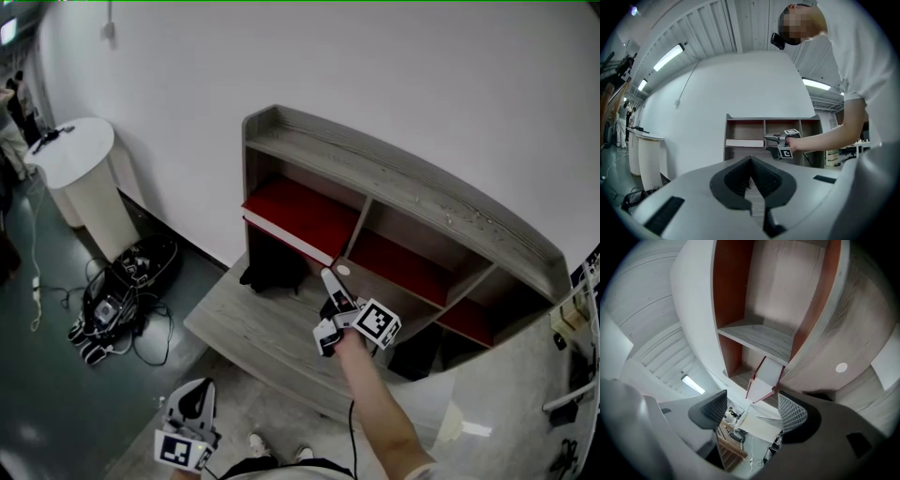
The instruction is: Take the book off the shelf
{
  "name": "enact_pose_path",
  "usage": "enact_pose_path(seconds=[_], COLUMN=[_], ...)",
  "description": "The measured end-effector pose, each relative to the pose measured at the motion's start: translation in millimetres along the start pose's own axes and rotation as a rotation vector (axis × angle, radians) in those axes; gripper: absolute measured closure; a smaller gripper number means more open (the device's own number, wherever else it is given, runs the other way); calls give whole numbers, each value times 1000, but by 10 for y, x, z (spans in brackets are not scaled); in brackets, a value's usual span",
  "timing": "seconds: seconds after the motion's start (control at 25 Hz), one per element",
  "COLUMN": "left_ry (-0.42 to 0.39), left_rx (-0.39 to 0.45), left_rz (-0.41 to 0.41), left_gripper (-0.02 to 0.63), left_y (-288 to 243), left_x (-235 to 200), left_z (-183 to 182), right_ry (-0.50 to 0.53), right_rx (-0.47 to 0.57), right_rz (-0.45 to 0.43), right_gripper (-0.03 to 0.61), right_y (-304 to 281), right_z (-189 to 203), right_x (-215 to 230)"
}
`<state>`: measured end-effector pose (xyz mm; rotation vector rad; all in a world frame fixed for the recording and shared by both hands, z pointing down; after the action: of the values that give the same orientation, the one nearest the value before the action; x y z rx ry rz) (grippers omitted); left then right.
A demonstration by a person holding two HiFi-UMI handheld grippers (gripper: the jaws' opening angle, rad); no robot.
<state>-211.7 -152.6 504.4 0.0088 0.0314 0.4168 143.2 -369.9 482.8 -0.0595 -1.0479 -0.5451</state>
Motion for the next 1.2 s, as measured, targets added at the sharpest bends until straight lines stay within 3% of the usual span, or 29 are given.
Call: enact_pose_path(seconds=[0.32,0.84,0.96,1.2], left_ry=[-10,-34,-30,-22], left_rx=[-27,-27,-34,-33], left_rz=[10,7,-2,-4], left_gripper=[598,597,598,598], left_y=[-21,-173,-158,-117], left_x=[7,-39,-62,-12], left_z=[-4,-97,-76,-44], right_ry=[-96,-207,-243,-268], right_rx=[71,126,139,150], right_rz=[-46,-37,-71,-62], right_gripper=[195,192,284,293], right_y=[-304,-624,-635,-578], right_z=[-182,-205,-178,-138], right_x=[201,369,388,367])
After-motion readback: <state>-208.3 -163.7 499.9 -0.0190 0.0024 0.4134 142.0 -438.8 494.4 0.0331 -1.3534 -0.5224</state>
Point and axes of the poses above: the fingertips, and each gripper's own axes: y backward along the fingers, x to its right, z out of its underside, the point moved 8 cm from there along y, backward along the fingers, and after that the axes turned 8 degrees about -z, right-handed, at the moved point
